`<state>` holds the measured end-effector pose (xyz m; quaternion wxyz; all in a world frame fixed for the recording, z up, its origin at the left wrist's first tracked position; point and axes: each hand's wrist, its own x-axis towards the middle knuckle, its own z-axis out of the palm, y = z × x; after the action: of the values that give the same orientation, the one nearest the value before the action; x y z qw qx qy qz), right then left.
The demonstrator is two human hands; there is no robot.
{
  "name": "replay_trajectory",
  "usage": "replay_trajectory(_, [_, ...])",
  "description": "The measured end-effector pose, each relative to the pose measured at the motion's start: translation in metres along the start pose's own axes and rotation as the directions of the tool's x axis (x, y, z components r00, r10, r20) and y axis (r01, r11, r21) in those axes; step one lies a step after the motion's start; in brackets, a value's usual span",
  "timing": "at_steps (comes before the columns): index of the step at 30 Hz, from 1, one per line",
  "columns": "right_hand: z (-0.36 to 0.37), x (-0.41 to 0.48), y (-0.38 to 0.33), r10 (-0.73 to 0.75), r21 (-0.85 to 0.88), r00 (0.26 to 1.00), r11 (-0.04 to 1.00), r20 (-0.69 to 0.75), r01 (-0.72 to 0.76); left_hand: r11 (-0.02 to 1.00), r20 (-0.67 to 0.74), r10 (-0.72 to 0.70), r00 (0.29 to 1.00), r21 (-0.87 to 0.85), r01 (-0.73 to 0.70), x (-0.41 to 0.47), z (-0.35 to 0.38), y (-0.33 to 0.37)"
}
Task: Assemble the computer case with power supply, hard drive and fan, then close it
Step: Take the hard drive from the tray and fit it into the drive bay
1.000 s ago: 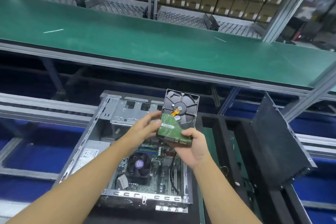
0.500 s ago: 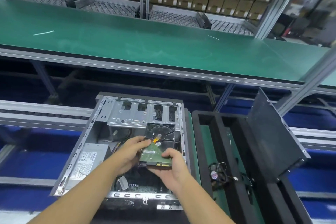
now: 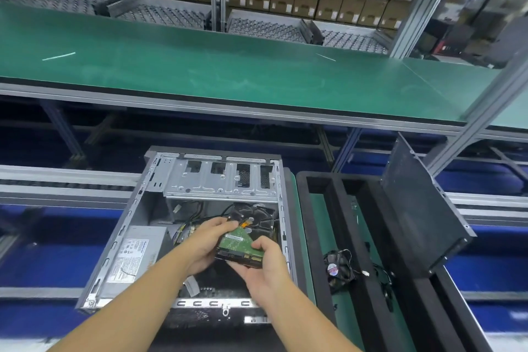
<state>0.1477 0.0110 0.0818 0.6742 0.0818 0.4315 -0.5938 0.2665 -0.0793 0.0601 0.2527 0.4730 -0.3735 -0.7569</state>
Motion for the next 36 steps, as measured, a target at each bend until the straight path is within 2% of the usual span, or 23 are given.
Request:
replay_trajectory(8, [0.003,0.012,0.008,-0.167,0.013,0.979,0.985,-0.118,0.170,0.997,0.001,0.015,1.000,-0.070,-0.015,0.017,0.005,-0.004])
replay_trajectory(13, [0.006,0.031,0.015,-0.250,0.007,0.935,0.966,-0.253,0.260,0.990,-0.112,0.041,0.993,-0.133,-0.056,0.029,0.012,-0.006])
replay_trajectory(19, [0.004,0.042,0.017,-0.251,-0.048,0.914,0.967,-0.319,0.249,0.989,-0.091,0.020,0.996,-0.147,-0.033,0.031,0.013,-0.003])
replay_trajectory(23, [0.000,0.044,0.014,-0.187,0.000,0.915,0.980,-0.358,0.200,0.993,-0.080,0.022,0.997,-0.113,-0.031,0.031,0.019,-0.003])
replay_trajectory(31, [-0.003,0.050,0.016,-0.250,-0.008,0.918,0.965,-0.308,0.260,0.986,-0.115,0.066,0.991,-0.142,-0.082,0.040,0.018,-0.008])
replay_trajectory(36, [-0.001,0.052,0.012,-0.222,0.007,0.926,0.972,-0.305,0.236,0.983,-0.120,0.101,0.988,-0.138,-0.117,0.043,0.023,-0.006])
